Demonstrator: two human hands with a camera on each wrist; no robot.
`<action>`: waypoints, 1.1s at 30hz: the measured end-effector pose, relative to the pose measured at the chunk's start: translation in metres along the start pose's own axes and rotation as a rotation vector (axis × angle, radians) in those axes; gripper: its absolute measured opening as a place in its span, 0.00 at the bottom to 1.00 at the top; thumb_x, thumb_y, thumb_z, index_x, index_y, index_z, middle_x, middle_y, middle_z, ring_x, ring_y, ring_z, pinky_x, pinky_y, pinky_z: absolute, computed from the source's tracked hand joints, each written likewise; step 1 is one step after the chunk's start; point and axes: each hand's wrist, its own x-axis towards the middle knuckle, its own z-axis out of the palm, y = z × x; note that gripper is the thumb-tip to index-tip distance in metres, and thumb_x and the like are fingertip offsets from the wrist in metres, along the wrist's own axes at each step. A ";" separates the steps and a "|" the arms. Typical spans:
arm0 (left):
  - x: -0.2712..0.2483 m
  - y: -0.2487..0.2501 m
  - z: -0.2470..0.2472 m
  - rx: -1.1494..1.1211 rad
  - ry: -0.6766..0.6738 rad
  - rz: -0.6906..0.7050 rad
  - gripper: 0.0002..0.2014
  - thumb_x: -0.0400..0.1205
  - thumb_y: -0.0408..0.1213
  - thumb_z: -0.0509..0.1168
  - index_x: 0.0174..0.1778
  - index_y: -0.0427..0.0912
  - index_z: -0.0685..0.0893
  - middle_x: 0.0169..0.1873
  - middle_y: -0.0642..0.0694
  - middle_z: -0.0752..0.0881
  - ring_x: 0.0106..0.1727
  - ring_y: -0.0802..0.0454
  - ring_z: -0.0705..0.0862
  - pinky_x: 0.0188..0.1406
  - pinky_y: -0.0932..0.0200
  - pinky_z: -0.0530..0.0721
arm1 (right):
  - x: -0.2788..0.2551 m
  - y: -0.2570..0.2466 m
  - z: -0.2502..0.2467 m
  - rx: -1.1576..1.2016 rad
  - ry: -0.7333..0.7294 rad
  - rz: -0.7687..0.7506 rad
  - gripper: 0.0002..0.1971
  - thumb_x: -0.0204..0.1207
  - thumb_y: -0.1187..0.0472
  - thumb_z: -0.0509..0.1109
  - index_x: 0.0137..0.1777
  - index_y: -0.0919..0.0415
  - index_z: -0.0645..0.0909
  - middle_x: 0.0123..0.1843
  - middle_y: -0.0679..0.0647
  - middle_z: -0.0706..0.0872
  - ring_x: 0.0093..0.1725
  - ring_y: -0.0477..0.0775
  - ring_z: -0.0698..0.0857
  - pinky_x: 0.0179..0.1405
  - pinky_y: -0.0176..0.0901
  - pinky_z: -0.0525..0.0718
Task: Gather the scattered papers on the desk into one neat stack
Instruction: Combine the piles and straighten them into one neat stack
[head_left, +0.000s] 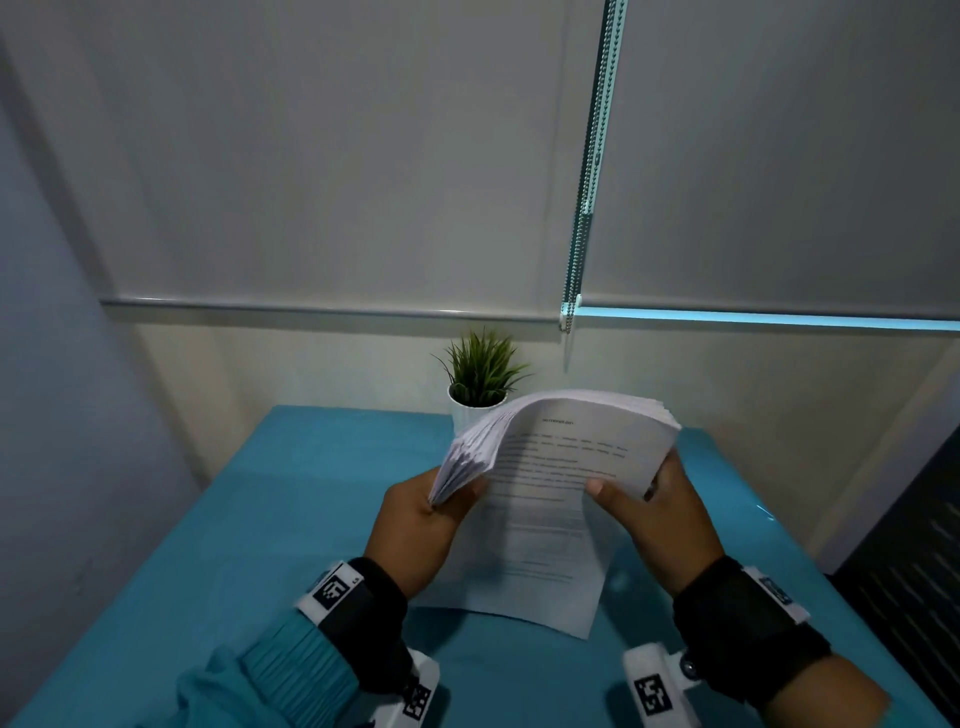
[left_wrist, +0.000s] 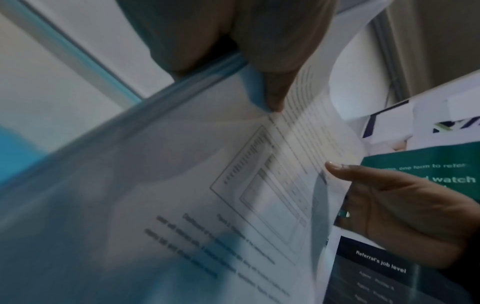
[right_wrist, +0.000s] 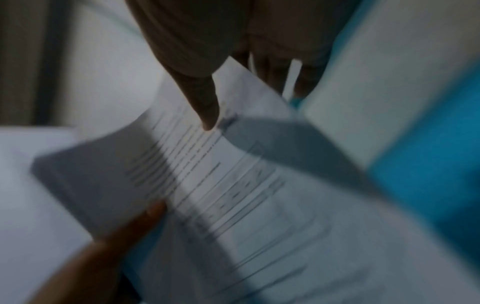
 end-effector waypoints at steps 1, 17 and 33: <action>0.004 0.002 -0.004 0.084 -0.003 0.101 0.09 0.82 0.43 0.70 0.36 0.50 0.87 0.32 0.62 0.88 0.34 0.68 0.81 0.36 0.72 0.78 | 0.000 -0.003 -0.001 -0.138 0.057 -0.081 0.37 0.66 0.61 0.81 0.74 0.53 0.68 0.72 0.51 0.74 0.71 0.49 0.75 0.70 0.46 0.76; 0.026 0.006 -0.030 0.790 0.025 0.543 0.26 0.75 0.60 0.66 0.64 0.49 0.85 0.53 0.51 0.89 0.55 0.49 0.87 0.71 0.50 0.69 | -0.005 -0.005 -0.002 -0.438 -0.216 -0.638 0.19 0.71 0.66 0.67 0.57 0.48 0.88 0.54 0.30 0.87 0.57 0.35 0.86 0.56 0.30 0.80; 0.023 -0.007 -0.029 -0.232 0.225 -0.057 0.03 0.79 0.39 0.73 0.47 0.51 0.87 0.39 0.56 0.91 0.39 0.67 0.88 0.37 0.70 0.84 | 0.006 0.003 0.000 0.181 -0.032 -0.141 0.08 0.72 0.56 0.74 0.51 0.49 0.85 0.42 0.37 0.91 0.43 0.27 0.85 0.43 0.21 0.80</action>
